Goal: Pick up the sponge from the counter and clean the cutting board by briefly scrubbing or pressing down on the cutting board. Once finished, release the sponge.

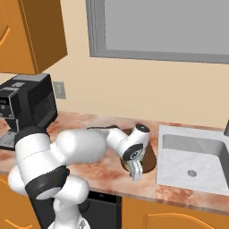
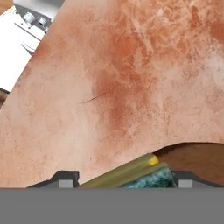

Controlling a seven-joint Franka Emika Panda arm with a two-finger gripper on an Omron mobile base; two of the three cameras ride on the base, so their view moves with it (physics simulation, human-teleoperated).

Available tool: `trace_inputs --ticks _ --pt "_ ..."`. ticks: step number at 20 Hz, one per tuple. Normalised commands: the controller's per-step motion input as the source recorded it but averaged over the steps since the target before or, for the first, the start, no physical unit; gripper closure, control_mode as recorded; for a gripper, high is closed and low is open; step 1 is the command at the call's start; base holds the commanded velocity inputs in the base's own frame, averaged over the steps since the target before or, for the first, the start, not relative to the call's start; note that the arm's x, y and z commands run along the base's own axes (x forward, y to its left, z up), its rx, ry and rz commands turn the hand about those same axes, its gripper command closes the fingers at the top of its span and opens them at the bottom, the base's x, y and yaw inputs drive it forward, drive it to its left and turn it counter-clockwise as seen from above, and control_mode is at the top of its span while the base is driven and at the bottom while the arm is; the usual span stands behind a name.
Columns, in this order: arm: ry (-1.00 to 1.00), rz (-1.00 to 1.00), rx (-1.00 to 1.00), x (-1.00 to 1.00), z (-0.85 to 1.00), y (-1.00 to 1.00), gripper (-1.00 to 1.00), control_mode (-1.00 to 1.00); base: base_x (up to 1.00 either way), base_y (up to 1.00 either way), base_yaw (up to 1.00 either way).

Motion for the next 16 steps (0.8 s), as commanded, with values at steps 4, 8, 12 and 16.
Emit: trace_inputs --ticks 4,8,12,16 --pt "-0.03 0.0 0.0 -0.35 0.28 0.08 1.0 -1.0 0.0 0.0 0.0" --pt "0.01 0.0 0.0 0.15 0.49 0.67 1.0 -1.0 0.0 0.0 0.0" --pt "0.1 0.08 0.0 0.51 0.31 0.93 1.0 -1.0 0.0 0.0 0.0" --pt "0.13 0.12 0.0 0.55 0.05 0.85 1.0 -1.0 0.0 0.0 0.0"
